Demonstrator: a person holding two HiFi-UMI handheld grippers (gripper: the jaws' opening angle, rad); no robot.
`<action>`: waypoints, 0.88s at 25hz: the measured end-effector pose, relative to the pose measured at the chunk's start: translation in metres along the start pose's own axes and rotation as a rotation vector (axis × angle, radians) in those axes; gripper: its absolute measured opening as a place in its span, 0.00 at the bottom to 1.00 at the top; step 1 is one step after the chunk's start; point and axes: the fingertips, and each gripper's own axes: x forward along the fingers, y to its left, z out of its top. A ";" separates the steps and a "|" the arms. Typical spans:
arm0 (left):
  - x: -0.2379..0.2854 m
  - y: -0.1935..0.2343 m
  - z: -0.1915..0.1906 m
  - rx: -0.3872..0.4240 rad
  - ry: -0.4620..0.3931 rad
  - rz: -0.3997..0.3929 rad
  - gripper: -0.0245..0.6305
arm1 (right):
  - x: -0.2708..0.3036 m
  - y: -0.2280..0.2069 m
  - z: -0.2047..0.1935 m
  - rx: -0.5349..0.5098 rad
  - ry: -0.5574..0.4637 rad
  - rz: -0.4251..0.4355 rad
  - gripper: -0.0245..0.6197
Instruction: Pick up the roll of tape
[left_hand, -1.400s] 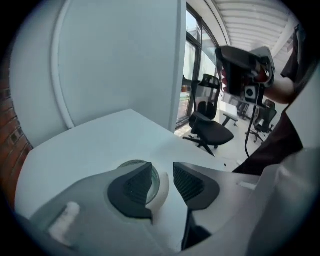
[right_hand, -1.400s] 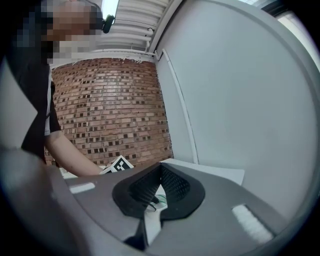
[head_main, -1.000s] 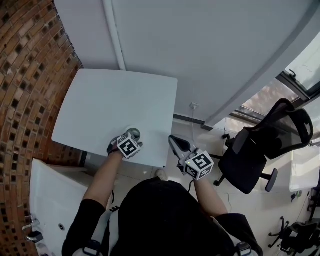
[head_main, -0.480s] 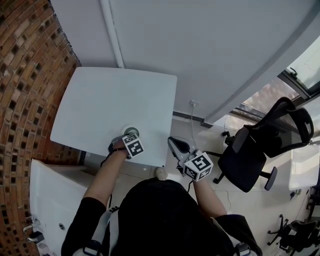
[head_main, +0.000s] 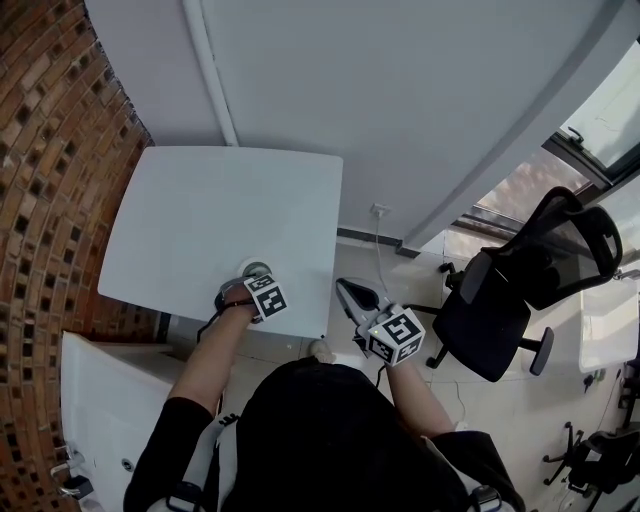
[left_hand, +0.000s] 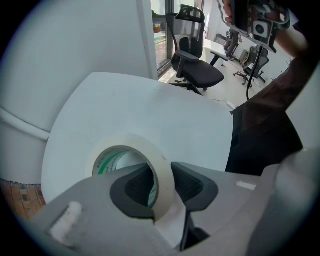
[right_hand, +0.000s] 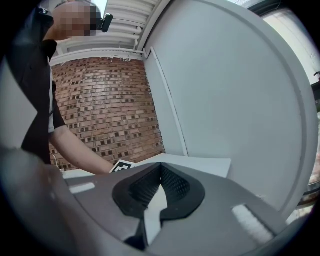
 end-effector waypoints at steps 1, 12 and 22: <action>-0.001 0.000 0.000 0.004 -0.009 0.003 0.22 | 0.000 0.001 0.001 -0.004 -0.002 0.001 0.05; -0.054 0.035 -0.002 -0.564 -0.525 -0.010 0.20 | -0.001 0.011 0.004 -0.033 -0.007 0.018 0.05; -0.117 0.041 -0.032 -1.154 -1.283 -0.364 0.20 | 0.010 0.024 0.006 -0.051 0.004 0.057 0.05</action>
